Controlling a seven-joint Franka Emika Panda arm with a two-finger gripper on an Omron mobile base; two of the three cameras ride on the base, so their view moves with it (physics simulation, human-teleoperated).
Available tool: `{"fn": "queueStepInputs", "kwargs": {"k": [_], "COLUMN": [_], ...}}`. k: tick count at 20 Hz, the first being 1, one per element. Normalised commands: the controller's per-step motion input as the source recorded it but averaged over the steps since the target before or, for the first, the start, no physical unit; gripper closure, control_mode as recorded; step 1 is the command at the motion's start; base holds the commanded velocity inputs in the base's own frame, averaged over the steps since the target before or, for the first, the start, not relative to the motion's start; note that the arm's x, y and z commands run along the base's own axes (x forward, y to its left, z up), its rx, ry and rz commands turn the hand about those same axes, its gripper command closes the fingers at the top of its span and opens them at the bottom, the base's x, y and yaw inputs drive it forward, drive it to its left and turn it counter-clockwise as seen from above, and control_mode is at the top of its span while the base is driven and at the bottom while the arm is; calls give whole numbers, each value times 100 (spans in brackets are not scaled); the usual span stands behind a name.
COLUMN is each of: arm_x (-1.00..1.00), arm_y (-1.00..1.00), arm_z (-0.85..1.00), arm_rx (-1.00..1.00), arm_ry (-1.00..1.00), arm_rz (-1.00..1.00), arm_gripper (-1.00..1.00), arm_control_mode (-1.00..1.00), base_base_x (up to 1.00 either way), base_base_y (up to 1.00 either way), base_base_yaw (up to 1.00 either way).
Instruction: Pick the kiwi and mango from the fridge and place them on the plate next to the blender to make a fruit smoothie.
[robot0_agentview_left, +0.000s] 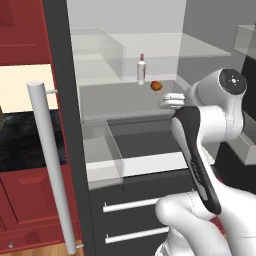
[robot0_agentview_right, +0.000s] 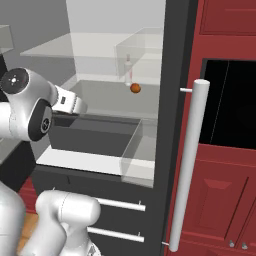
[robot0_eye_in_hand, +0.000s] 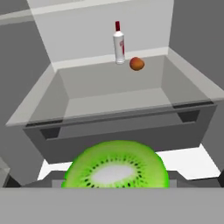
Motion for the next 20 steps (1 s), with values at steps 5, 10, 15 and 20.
{"fn": "queueStepInputs", "kwargs": {"k": [5, 10, 15, 20], "arm_x": [-22, 0, 0, 0], "arm_y": [0, 0, 0, 0], "arm_z": [0, 0, 0, 0], "arm_rx": [0, 0, 0, 0], "arm_ry": [0, 0, 0, 0], "arm_rz": [0, 0, 0, 0], "arm_gripper": [100, 100, 100, 100], "arm_control_mode": [100, 100, 100, 100], "base_base_x": [-60, -100, -93, -62], "base_base_y": [-6, -4, 0, 2], "base_base_yaw": [4, 30, 58, 78]}}
